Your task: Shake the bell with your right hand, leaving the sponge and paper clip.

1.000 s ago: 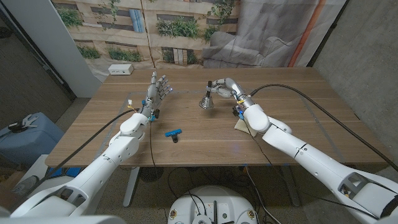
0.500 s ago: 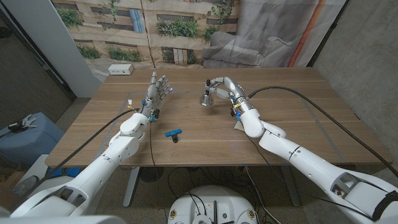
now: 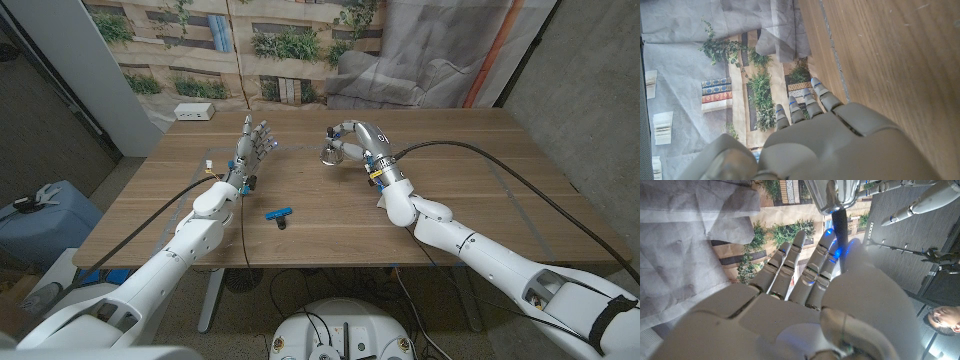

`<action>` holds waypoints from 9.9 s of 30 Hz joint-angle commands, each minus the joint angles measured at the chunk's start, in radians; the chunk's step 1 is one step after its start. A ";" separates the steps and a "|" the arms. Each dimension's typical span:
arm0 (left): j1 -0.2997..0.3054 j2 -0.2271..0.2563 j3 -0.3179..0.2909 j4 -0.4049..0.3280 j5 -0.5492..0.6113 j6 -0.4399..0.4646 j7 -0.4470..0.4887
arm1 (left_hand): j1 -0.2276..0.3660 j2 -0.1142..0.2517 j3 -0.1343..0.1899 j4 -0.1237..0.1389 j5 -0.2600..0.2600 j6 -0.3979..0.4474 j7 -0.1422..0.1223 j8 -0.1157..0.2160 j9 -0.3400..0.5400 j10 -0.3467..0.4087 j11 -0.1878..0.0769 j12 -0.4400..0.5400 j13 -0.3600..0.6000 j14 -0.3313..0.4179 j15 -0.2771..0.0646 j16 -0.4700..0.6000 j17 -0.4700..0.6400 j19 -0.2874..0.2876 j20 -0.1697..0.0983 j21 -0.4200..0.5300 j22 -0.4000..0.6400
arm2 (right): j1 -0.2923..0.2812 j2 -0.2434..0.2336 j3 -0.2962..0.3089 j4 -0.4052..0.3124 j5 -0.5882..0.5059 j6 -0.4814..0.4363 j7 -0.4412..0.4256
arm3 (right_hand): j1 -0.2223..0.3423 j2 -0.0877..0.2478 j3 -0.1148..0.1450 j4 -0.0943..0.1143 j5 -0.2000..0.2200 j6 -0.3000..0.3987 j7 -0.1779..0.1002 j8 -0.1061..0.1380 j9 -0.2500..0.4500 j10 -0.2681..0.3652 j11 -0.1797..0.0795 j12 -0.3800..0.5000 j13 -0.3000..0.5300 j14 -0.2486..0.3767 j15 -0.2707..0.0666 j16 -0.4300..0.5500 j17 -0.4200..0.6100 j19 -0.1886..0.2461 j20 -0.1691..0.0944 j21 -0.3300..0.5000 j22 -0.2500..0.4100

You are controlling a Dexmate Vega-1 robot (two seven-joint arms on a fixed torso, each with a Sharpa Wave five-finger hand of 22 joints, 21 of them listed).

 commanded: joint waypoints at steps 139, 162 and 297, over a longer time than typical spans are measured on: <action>-0.001 0.000 0.000 0.001 0.000 0.000 0.000 | 0.003 0.008 0.000 0.007 0.007 0.000 -0.006 0.006 0.004 0.004 -0.006 0.006 0.005 0.009 -0.098 0.006 0.005 0.008 0.001 0.007 0.006 | -0.081 0.080 0.038 -0.037 0.204 -0.017 0.118 | -0.023 -0.021 -0.030 -0.027 0.007 0.015 0.004 -0.020 0.003 -0.001 0.000 -0.004 0.006 0.001 -0.139 0.000 0.035 0.000 -0.044 0.000 0.002; -0.001 0.000 0.000 0.001 0.000 0.000 -0.001 | 0.003 0.008 0.000 0.007 0.007 0.000 -0.006 0.006 0.004 0.003 -0.005 0.006 0.005 0.009 -0.098 0.006 0.005 0.008 0.001 0.007 0.006 | 0.006 0.150 -0.047 0.162 0.128 0.002 -0.014 | -0.023 -0.021 -0.032 -0.025 0.009 0.017 0.004 -0.020 0.004 0.002 0.000 -0.001 0.009 0.010 -0.139 0.005 0.039 0.005 -0.041 0.001 0.002; 0.001 0.001 0.000 -0.001 0.000 0.001 0.000 | 0.003 0.008 0.000 0.007 0.007 0.000 -0.006 0.006 0.004 0.003 -0.006 0.006 0.005 0.009 -0.098 0.006 0.005 0.008 0.001 0.007 0.006 | 0.031 0.031 -0.108 0.096 0.193 -0.038 0.252 | -0.354 -0.133 -0.189 0.037 0.047 -0.578 0.129 -0.226 0.005 -0.685 0.126 -0.050 -0.016 -0.410 0.024 -0.177 0.021 -0.182 0.158 -0.016 -0.003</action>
